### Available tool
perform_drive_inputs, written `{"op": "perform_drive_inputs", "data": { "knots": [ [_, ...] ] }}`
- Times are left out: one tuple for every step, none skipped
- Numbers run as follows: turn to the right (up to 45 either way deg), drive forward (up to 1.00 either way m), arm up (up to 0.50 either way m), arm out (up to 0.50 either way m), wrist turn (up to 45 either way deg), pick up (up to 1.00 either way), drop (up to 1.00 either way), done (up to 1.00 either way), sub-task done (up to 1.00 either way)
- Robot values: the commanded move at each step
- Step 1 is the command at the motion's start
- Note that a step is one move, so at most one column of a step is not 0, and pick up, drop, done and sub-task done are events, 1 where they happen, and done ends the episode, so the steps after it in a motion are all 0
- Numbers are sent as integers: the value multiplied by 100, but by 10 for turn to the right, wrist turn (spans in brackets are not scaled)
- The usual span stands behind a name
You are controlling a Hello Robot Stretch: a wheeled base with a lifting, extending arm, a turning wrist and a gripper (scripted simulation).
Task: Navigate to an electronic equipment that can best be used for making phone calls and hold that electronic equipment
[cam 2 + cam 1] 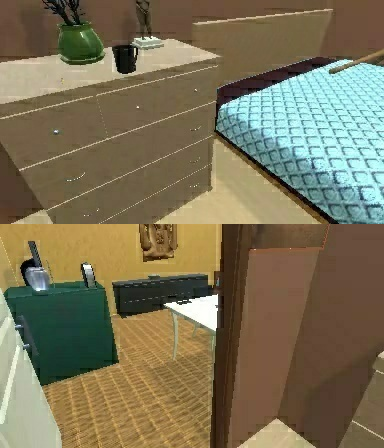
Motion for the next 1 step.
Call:
{"op": "perform_drive_inputs", "data": {
  "knots": [
    [0, 50, 0, 0, 0, 0, 0, 0, 0]
  ]
}}
